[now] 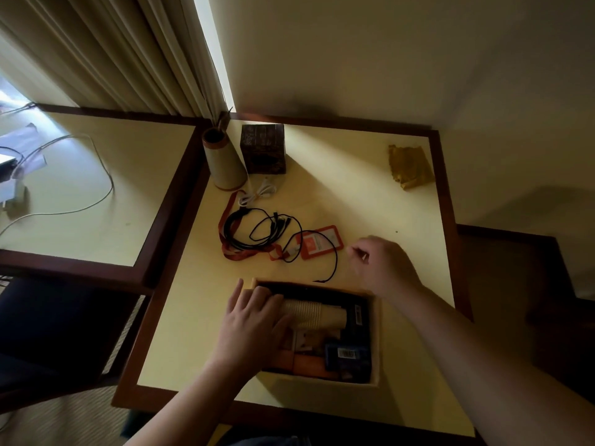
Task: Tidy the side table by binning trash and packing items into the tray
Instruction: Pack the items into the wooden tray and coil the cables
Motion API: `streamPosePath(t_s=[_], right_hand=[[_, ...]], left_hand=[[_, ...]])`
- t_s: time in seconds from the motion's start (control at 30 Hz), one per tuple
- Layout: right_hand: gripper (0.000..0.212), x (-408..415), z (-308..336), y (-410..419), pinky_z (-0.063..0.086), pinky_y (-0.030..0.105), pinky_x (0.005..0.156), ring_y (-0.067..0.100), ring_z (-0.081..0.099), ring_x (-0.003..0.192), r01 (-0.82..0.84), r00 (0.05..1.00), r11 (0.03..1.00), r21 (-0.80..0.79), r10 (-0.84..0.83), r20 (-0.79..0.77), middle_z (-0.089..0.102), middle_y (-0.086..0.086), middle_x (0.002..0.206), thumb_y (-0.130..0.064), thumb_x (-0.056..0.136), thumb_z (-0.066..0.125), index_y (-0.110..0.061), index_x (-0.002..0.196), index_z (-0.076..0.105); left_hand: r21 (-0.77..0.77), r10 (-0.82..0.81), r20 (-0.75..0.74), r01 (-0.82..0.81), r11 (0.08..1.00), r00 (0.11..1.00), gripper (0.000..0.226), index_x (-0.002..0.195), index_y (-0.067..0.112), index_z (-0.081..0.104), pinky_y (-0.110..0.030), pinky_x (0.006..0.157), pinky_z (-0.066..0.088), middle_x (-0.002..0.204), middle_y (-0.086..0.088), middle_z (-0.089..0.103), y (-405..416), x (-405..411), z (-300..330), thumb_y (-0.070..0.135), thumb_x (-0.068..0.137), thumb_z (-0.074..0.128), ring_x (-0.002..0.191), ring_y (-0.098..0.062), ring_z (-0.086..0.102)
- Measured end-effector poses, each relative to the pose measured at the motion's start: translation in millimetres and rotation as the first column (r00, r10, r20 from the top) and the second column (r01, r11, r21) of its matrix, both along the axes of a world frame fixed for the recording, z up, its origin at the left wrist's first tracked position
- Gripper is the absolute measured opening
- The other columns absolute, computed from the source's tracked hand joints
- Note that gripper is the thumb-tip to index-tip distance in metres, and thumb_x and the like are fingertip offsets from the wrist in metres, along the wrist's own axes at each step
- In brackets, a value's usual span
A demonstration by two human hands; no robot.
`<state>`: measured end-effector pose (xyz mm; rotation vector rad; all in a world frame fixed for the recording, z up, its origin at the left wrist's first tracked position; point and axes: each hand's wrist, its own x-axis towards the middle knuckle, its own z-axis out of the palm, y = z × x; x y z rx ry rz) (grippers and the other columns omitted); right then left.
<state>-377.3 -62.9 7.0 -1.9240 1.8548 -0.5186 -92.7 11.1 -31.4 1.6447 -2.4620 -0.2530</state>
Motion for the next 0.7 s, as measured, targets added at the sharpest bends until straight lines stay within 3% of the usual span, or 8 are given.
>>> streamPosePath(t_s=[0.07, 0.13, 0.23, 0.33, 0.43, 0.53, 0.7], right_hand=[[0.015, -5, -8, -18, 0.050, 0.026, 0.064, 0.016, 0.064, 0.082, 0.029, 1.000, 0.998, 0.055, -0.030, 0.011, 0.067, -0.004, 0.093, -0.026, 0.100, 0.061, -0.019, 0.099, 0.074], [0.024, -8, -18, -36, 0.047, 0.024, 0.071, 0.016, 0.063, 0.094, 0.007, 1.000, 0.990, 0.140, -0.005, -0.019, 0.065, -0.002, 0.111, -0.023, 0.100, 0.060, -0.022, 0.122, 0.070], [0.056, -8, -37, -65, 0.049, 0.040, 0.100, 0.026, 0.051, 0.128, -0.084, 0.990, 0.944, 0.320, 0.117, -0.084, 0.050, 0.006, 0.142, -0.022, 0.100, 0.061, -0.030, 0.153, 0.046], [0.078, -4, -58, -89, 0.030, 0.055, 0.120, 0.034, 0.021, 0.152, -0.157, 0.947, 0.867, 0.474, 0.269, -0.177, 0.018, 0.003, 0.170, -0.034, 0.099, 0.065, -0.043, 0.162, 0.020], [0.081, -3, -76, -98, 0.018, 0.060, 0.121, 0.036, 0.000, 0.158, -0.152, 0.899, 0.827, 0.542, 0.344, -0.272, -0.005, -0.003, 0.173, -0.047, 0.099, 0.063, -0.051, 0.161, 0.011], [0.074, -8, -82, -94, 0.025, 0.060, 0.119, 0.033, 0.002, 0.158, -0.198, 0.871, 0.866, 0.460, 0.370, -0.322, 0.002, -0.004, 0.174, -0.049, 0.099, 0.060, -0.044, 0.161, 0.020], [0.059, -16, -80, -77, 0.032, 0.048, 0.118, 0.022, 0.015, 0.158, -0.292, 0.811, 0.854, 0.431, 0.460, -0.362, 0.017, -0.005, 0.172, -0.029, 0.107, 0.041, -0.029, 0.163, 0.023]], left_hand=[[-0.012, 0.026, 0.002, -0.026, 1.000, 1.000, 0.043, 0.119, 0.023, 0.069, -0.049, 0.124, 0.021, 0.117, 0.002, 0.065, -1, -2, -2, 0.055, 0.099, 0.049, 0.116, -0.025, 0.059], [-0.011, 0.038, 0.003, -0.038, 0.999, 0.999, 0.044, 0.118, 0.022, 0.071, -0.049, 0.123, 0.021, 0.117, 0.000, 0.065, -1, -1, -4, 0.056, 0.099, 0.049, 0.115, -0.027, 0.058], [0.008, 0.079, -0.020, -0.079, 0.997, 0.997, 0.049, 0.121, 0.021, 0.071, -0.047, 0.122, 0.023, 0.119, -0.001, 0.065, 2, -3, -5, 0.057, 0.099, 0.046, 0.117, -0.028, 0.056], [0.035, 0.118, -0.049, -0.117, 0.993, 0.992, 0.052, 0.127, 0.020, 0.068, -0.047, 0.120, 0.026, 0.124, 0.000, 0.063, 7, -9, -2, 0.059, 0.096, 0.051, 0.125, -0.025, 0.046], [0.053, 0.135, -0.053, -0.132, 0.990, 0.989, 0.053, 0.131, 0.024, 0.064, -0.048, 0.119, 0.024, 0.130, 0.002, 0.059, 13, -11, 1, 0.061, 0.094, 0.053, 0.129, -0.024, 0.041], [0.026, 0.163, -0.044, -0.162, 0.986, 0.986, 0.052, 0.128, 0.024, 0.067, -0.050, 0.115, 0.025, 0.127, 0.002, 0.060, 17, -13, 1, 0.060, 0.094, 0.049, 0.128, -0.024, 0.039], [0.011, 0.217, 0.003, -0.217, 0.976, 0.976, 0.056, 0.126, 0.022, 0.069, -0.049, 0.113, 0.029, 0.125, 0.001, 0.061, 18, -20, 3, 0.062, 0.095, 0.043, 0.127, -0.026, 0.039]])
